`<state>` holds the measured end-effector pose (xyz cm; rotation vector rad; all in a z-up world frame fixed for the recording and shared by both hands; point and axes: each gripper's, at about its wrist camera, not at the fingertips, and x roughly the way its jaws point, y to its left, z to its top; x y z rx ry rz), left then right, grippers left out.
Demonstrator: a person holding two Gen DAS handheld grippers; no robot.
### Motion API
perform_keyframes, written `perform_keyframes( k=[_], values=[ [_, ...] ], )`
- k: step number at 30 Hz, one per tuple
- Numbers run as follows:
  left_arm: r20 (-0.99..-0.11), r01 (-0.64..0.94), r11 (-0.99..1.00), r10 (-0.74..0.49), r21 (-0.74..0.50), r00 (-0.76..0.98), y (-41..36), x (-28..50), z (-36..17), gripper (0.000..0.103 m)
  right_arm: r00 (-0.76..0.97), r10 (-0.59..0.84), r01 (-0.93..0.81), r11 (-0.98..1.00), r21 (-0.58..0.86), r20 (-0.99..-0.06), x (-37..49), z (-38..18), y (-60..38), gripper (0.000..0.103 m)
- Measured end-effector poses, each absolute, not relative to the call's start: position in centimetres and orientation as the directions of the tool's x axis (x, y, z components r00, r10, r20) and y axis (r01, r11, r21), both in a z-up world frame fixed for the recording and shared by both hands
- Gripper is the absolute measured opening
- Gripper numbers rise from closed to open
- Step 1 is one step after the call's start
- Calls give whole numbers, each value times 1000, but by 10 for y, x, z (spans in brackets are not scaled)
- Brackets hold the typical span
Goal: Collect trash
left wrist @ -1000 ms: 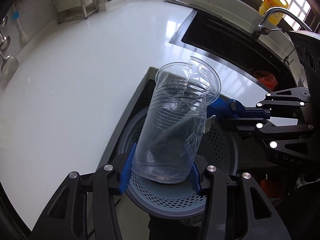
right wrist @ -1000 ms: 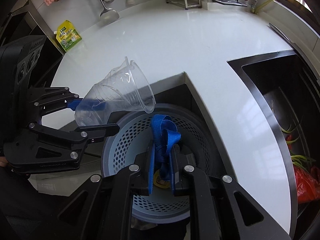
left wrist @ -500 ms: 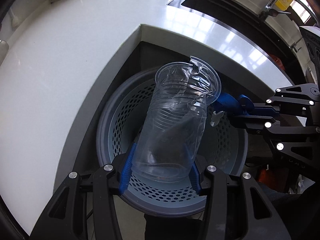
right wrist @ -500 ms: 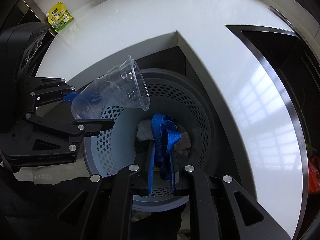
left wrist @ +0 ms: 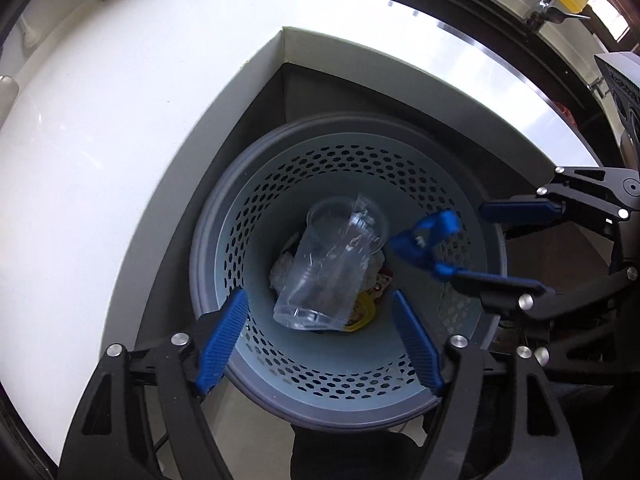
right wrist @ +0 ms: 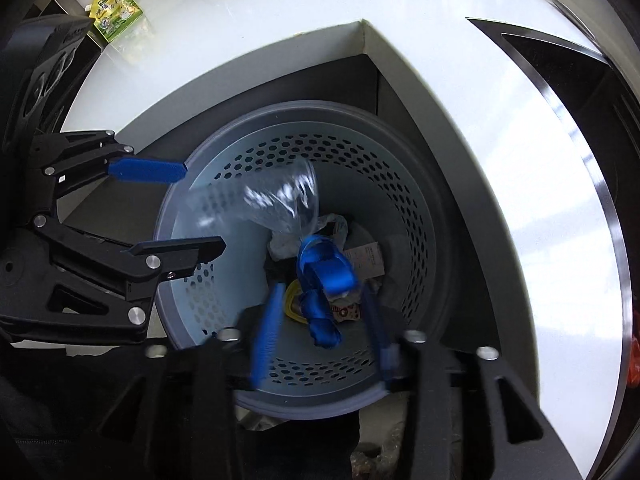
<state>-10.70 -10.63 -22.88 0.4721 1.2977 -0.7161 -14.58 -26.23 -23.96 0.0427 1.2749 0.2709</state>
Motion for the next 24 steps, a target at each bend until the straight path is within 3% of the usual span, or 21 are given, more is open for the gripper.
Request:
perform_keyframes(
  k=[8,15,24],
  values=[
    [-969,717,696,-204,-44,139,-106,-110,-209,86,266,219,-155,971,183,-939,-146,-232,-270,72],
    [-951,701,713,-236,-27,202,-100,-110,-172,94,303,224,-148,971,187,-926,-149,-214,-281,72],
    [-958,678,734,-218,-33,189,-90,-107,-148,94,325,227,-120,973,199,-918,-150,-202,-296,73]
  ],
)
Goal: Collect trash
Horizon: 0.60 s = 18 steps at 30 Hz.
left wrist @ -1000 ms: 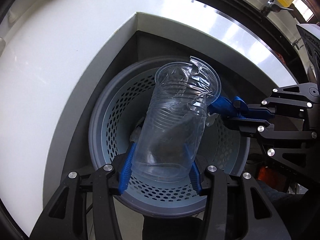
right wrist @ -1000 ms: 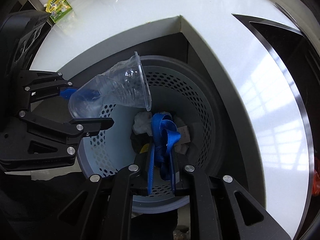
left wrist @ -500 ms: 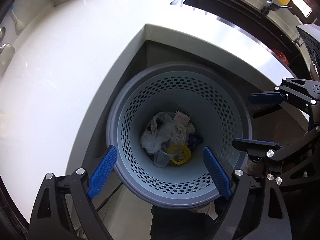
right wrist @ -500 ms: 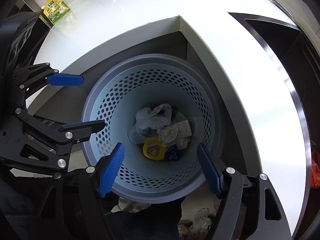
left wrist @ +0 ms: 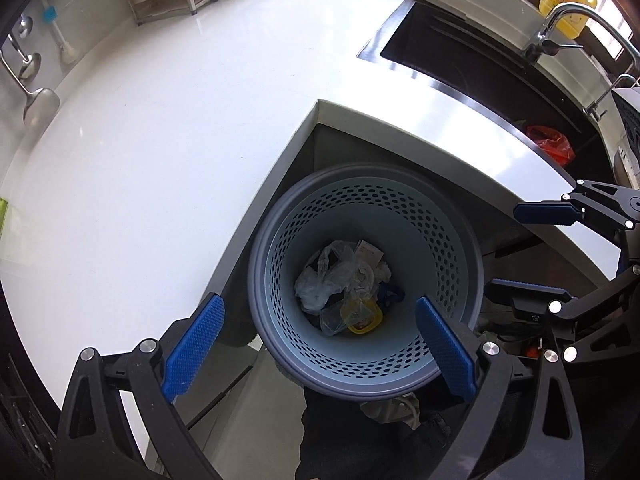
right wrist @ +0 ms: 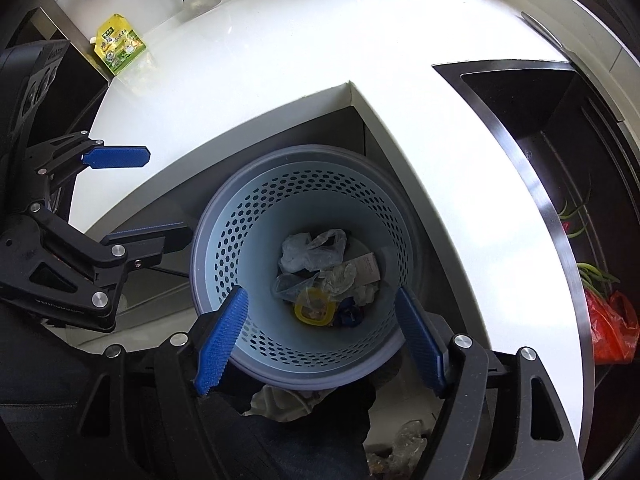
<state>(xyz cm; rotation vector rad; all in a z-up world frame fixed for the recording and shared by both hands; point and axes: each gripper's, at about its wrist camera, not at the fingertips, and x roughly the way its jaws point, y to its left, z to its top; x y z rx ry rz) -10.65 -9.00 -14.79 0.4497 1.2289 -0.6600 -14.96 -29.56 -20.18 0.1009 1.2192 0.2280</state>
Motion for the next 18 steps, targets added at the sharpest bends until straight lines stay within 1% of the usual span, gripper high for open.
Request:
perform_keyframes(
  k=[4,18],
  values=[
    [-959,669,741,-223,-51,175,-86,-108,-142,94,328,230,-113,973,204,-916,-150,-200,-300,73],
    [-954,636,771,-212,-32,209,-78,-105,-125,96,347,234,-114,972,207,-908,-152,-181,-302,73]
  ],
)
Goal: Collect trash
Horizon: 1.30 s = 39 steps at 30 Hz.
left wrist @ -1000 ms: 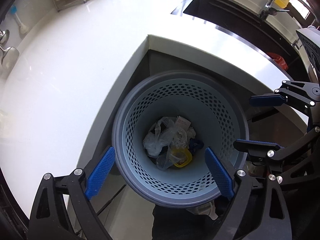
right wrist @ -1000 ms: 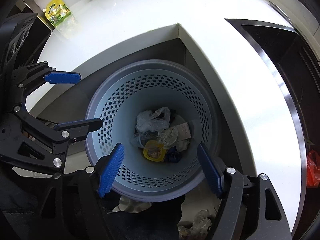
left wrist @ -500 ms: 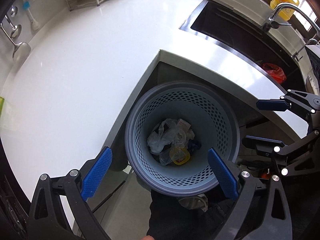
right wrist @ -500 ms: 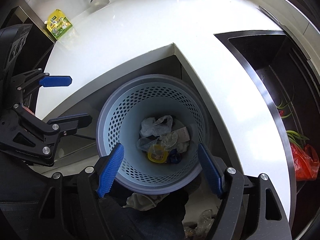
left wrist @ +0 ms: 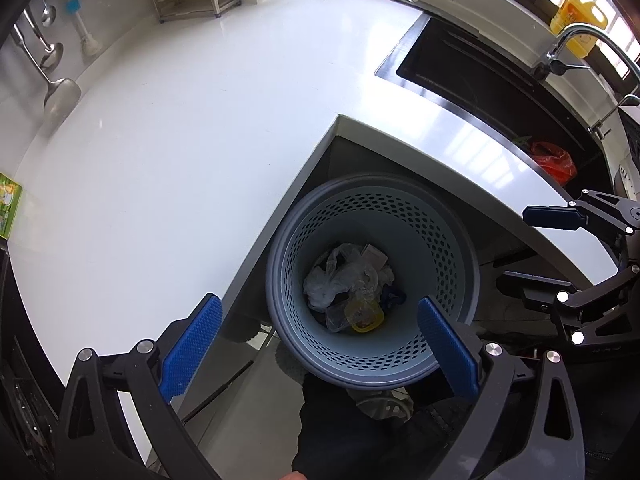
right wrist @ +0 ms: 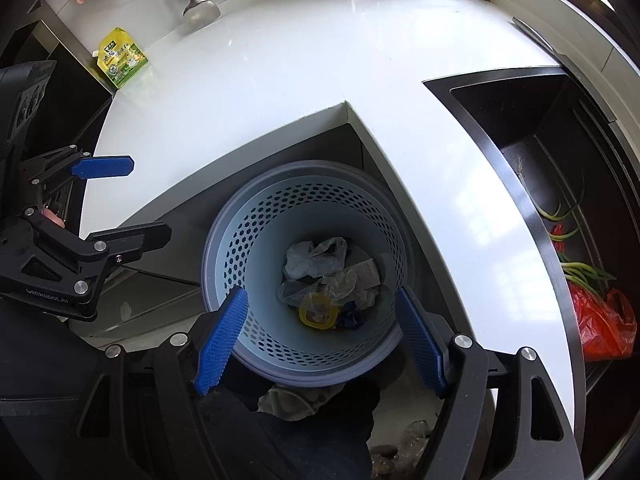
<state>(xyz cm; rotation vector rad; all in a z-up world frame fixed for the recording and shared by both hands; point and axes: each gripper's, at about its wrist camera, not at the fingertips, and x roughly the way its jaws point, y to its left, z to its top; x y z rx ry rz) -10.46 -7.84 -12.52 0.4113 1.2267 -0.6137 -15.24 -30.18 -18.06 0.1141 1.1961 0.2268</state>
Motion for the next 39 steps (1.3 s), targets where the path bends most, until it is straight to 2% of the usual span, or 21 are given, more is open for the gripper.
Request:
perform_keyframes(
  k=[39],
  values=[
    [-943,599,800,-196,4,268,-75,-98,-117,97,337,225,-118,973,196,-914,-146,-186,-301,73]
  ],
)
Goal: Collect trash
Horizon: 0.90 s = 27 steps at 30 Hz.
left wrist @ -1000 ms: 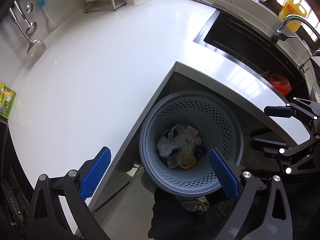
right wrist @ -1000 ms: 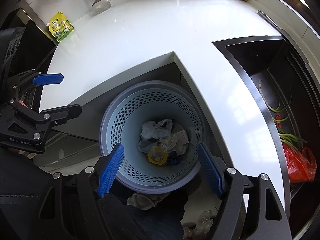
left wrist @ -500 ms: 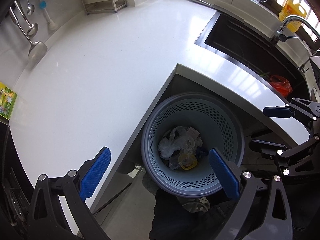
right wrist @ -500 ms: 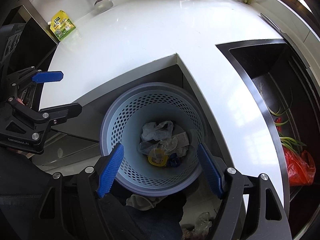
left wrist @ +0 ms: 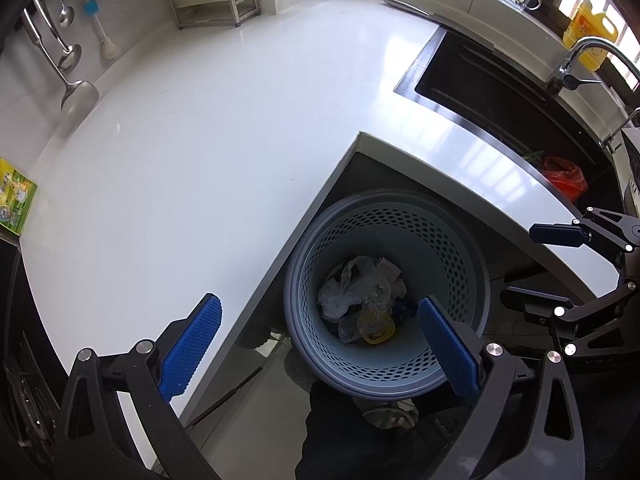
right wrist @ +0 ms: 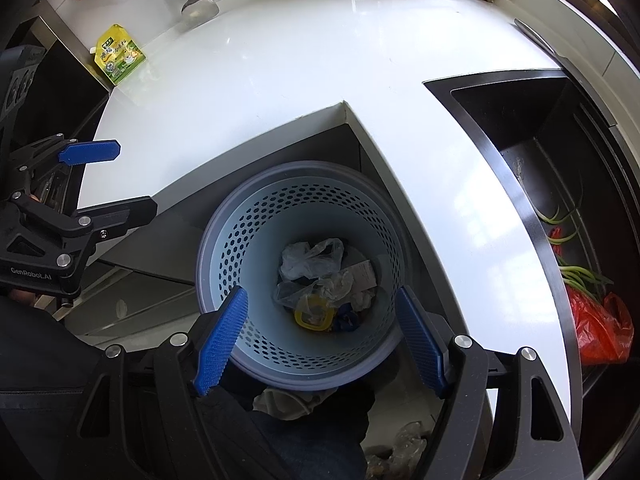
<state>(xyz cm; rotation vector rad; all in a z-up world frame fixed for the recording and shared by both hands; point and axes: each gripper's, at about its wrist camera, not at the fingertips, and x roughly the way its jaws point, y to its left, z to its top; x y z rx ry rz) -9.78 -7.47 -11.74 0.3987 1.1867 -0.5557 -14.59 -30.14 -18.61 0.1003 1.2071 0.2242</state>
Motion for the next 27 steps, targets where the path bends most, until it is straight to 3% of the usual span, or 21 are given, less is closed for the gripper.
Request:
perform_keyframes(
  k=[27],
  values=[
    [-942,607,794,-196,9,271,-76,-99,-116,97,336,225,-119,973,196,-914,-145,-188,-297,73]
  ],
)
